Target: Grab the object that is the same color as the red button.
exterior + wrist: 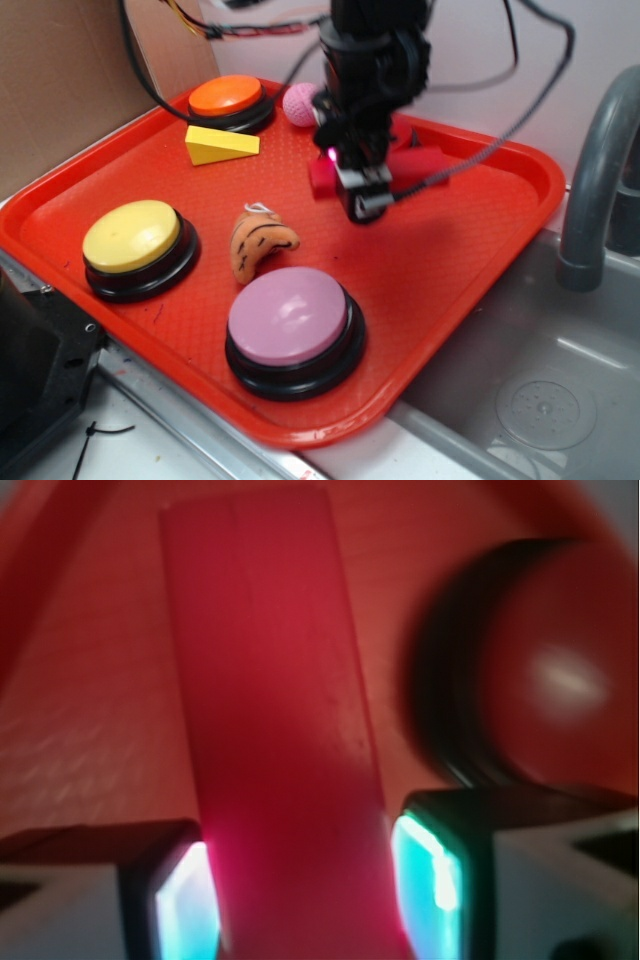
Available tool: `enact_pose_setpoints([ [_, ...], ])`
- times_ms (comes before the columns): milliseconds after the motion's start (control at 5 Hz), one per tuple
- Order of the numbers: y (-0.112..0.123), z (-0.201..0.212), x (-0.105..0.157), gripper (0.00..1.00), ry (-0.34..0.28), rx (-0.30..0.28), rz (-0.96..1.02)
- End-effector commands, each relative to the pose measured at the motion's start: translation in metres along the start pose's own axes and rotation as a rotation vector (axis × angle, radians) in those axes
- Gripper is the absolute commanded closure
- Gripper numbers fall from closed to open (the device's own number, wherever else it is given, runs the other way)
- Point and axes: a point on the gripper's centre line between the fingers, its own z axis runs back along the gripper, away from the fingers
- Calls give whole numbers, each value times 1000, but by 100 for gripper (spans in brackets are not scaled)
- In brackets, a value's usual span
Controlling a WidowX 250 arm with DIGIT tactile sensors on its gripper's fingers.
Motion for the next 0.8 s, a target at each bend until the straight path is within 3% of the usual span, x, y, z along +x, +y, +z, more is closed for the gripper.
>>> enact_pose_setpoints([
  [0, 47, 60, -46, 100, -10, -8, 316],
  [400, 79, 62, -77, 100, -25, -39, 543],
  [600, 80, 61, -79, 100, -20, -76, 554],
])
